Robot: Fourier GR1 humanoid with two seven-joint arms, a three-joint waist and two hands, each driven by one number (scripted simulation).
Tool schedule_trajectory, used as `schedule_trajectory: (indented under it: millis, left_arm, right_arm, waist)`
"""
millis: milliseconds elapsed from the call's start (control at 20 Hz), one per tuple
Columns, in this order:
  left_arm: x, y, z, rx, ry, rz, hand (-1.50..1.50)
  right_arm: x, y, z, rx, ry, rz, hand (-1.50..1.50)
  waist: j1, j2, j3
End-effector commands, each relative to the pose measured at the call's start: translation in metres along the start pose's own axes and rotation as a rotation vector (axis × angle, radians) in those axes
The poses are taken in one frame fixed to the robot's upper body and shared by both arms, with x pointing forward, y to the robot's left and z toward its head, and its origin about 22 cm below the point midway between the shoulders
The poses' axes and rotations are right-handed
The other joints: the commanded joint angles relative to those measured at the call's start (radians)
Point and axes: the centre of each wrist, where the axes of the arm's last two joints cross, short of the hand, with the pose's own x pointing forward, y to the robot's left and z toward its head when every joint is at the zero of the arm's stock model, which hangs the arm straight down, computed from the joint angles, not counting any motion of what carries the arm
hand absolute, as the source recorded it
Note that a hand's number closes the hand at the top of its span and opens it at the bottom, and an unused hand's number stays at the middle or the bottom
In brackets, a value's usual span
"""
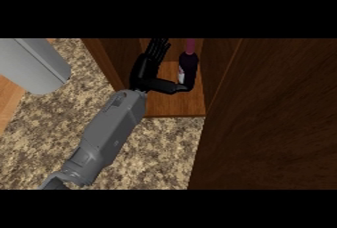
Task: Pick up the wine, place it into the cabinet and close the cabinet
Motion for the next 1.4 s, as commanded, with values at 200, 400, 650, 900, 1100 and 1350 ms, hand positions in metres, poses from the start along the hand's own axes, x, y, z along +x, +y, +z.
schedule_trajectory:
  millis: [200, 400, 650, 900, 1100, 1350]
  left_arm:
    - [-0.022, -0.003, 0.055, 0.002, 0.047, 0.086, -1.50]
    - [-0.015, -0.014, 0.072, 0.010, 0.034, 0.091, -1.50]
    - [-0.016, 0.004, 0.123, 0.021, 0.060, 0.111, -1.50]
    - [-0.004, 0.001, 0.160, 0.052, 0.043, 0.156, -1.50]
    - [0.004, 0.016, 0.177, 0.065, 0.021, 0.176, -1.50]
    - [0.009, 0.045, 0.198, 0.067, 0.014, 0.155, -1.50]
  right_arm:
    - [0.050, -0.006, 0.010, -0.015, -0.031, -0.095, -1.50]
    - [0.047, -0.004, 0.011, -0.024, -0.032, -0.104, -1.50]
    - [0.047, -0.001, 0.015, -0.017, -0.020, -0.089, -1.50]
    - [0.048, -0.004, 0.014, -0.016, -0.014, -0.065, -1.50]
    - [0.038, -0.006, 0.010, 0.077, -0.006, -0.042, -1.50]
    - [0.060, -0.006, 0.016, 0.188, -0.011, -0.067, -1.50]
  waist:
    - [0.034, -0.009, -0.001]
    - [0.035, -0.005, 0.000]
    - [0.032, -0.002, -0.001]
    - [0.025, 0.005, -0.001]
    - [0.021, 0.010, 0.000]
    - [0.011, 0.008, -0.001]
